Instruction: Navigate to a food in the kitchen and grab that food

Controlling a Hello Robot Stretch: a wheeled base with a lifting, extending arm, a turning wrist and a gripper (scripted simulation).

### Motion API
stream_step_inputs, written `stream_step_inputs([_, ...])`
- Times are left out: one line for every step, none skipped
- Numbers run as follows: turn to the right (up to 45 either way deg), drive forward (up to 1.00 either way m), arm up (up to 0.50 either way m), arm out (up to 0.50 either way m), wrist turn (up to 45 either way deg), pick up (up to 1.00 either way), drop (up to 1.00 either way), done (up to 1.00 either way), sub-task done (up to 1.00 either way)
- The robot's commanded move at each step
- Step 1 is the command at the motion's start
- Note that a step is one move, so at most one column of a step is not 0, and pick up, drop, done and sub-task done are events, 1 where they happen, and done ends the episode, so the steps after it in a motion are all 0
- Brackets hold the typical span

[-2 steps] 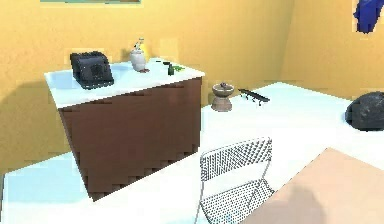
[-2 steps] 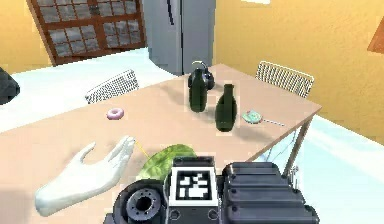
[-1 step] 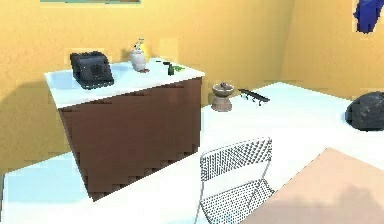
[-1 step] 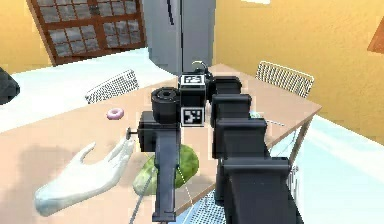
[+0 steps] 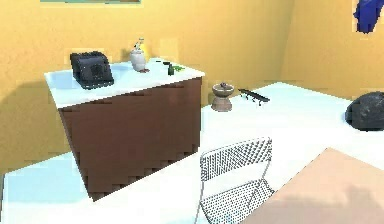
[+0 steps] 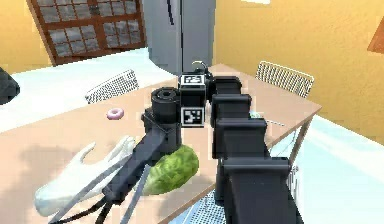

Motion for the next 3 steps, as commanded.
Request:
stream_step_inputs([0.0,0.0,0.0,0.0,45.0,0.0,0.0,0.0,0.0])
stream_step_inputs([0.0,0.0,0.0,0.0,45.0,0.0,0.0,0.0,0.0])
stream_step_inputs([0.0,0.0,0.0,0.0,15.0,0.0,0.0,0.0,0.0])
